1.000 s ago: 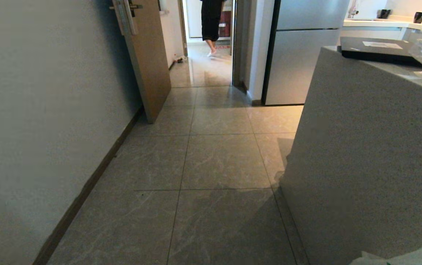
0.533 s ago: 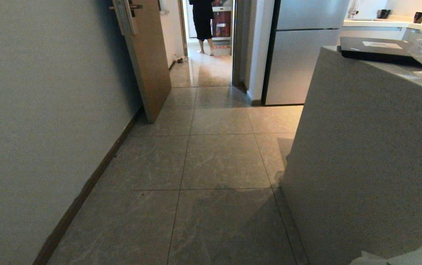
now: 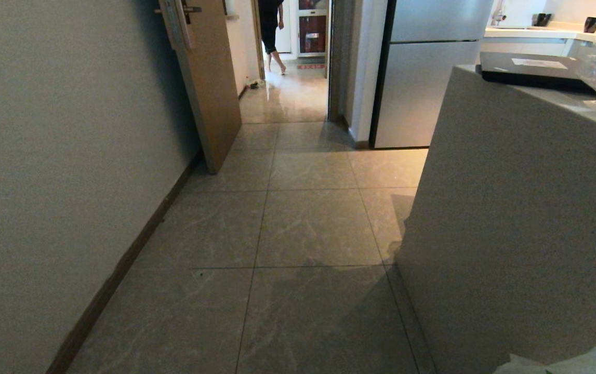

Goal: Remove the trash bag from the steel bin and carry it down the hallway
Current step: Put the trash bag at the door

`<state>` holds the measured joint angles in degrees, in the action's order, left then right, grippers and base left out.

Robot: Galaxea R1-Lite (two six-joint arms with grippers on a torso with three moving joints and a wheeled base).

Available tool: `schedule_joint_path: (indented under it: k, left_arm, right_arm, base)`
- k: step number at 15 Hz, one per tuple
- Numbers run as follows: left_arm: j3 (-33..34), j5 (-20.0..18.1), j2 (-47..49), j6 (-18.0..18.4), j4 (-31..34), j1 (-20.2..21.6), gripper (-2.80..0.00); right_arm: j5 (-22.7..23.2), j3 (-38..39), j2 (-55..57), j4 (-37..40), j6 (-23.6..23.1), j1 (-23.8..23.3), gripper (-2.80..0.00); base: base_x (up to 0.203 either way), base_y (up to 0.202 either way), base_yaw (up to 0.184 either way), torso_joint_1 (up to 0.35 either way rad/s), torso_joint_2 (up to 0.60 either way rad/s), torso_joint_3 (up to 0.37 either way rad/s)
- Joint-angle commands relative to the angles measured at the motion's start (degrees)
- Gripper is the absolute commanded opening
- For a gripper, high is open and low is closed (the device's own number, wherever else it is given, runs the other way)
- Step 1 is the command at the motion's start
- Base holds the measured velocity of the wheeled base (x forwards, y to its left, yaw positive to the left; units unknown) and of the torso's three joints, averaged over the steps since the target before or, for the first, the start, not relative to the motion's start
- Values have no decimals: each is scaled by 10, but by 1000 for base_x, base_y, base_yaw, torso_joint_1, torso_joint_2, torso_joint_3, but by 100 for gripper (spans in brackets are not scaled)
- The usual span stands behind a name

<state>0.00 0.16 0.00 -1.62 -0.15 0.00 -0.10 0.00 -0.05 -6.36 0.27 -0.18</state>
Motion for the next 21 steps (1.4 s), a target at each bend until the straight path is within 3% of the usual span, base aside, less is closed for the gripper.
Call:
schedule_joint_path:
  k: [1,8,15,21]
  left_arm:
    - [0,0,0,0,0,0,-280]
    - [0,0,0,2,0,0,-280]
    - [0,0,0,0,0,0,-280]
    - [1,0,0,0,0,0,-280]
  right_arm:
    - [0,23,0,-1,0,0,-280]
    - [0,23,0,-1,0,0,-280]
    - [0,23,0,-1,0,0,-280]
    - [0,23,0,-1,0,0,-280]
  base:
    - [0,0,0,0,0,0]
    - [0,109,1,1,1,2]
    - [8,8,0,1,0,1]
    - [182,0,-1,2,2,1]
